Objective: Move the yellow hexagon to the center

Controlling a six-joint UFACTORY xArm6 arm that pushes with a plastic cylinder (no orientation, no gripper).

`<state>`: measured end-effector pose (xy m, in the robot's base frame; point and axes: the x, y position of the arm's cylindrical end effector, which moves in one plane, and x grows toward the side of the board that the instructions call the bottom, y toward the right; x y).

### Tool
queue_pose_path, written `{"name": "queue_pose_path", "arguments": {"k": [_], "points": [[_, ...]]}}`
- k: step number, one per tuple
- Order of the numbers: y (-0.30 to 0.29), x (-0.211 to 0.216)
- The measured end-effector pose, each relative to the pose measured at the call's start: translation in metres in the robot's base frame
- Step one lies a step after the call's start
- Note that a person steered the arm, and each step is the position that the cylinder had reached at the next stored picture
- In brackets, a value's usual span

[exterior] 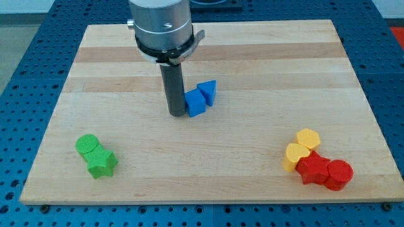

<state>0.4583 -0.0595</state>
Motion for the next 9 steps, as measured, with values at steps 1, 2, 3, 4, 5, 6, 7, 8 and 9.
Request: {"name": "queue_pose_path", "arguments": {"k": [1, 2, 3, 4, 5, 6, 7, 8, 9], "points": [[0.019, 0.000], [0.030, 0.000], [0.030, 0.000], [0.029, 0.000], [0.026, 0.029], [0.038, 0.056], [0.078, 0.051], [0.122, 0.035], [0.182, 0.030]]}}
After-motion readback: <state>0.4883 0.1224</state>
